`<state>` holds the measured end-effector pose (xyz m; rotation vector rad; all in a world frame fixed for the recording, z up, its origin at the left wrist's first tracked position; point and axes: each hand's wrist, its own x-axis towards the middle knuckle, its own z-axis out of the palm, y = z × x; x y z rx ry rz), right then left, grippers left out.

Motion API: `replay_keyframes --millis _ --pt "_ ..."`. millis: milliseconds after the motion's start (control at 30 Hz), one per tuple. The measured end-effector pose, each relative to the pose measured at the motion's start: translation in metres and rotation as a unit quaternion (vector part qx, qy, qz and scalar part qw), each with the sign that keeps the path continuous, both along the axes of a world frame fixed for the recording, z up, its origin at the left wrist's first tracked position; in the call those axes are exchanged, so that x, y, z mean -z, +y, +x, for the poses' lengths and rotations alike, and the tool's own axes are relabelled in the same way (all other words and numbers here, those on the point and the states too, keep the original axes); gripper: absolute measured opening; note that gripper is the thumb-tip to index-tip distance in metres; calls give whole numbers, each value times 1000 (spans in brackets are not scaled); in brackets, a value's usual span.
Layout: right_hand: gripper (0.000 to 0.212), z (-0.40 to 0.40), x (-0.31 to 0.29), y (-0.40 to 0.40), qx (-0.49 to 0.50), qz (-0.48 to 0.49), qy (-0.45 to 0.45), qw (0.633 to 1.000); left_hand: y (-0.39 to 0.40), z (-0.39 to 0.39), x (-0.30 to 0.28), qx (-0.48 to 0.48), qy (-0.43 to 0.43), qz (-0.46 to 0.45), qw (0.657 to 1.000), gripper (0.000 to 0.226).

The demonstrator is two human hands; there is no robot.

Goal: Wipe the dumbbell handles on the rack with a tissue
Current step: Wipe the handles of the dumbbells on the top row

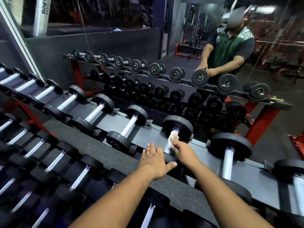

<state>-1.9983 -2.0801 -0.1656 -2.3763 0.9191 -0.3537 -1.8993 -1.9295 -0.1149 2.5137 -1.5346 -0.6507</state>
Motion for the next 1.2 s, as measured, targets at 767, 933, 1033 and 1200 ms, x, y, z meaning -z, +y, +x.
replay_keyframes --millis 767,933,1033,1200 --pt "24 1 -24 25 123 493 -109 854 1 0 1 -2 5 -8 1000 105" --pt "62 33 -28 -9 242 529 -250 774 0 -1 -1 -2 -5 -3 1000 105" --pt "42 41 -42 7 292 537 -291 736 1 -1 2 -2 -7 -9 1000 105" --pt "20 41 -49 6 288 533 -304 735 -1 0 6 1 -9 -14 1000 105"
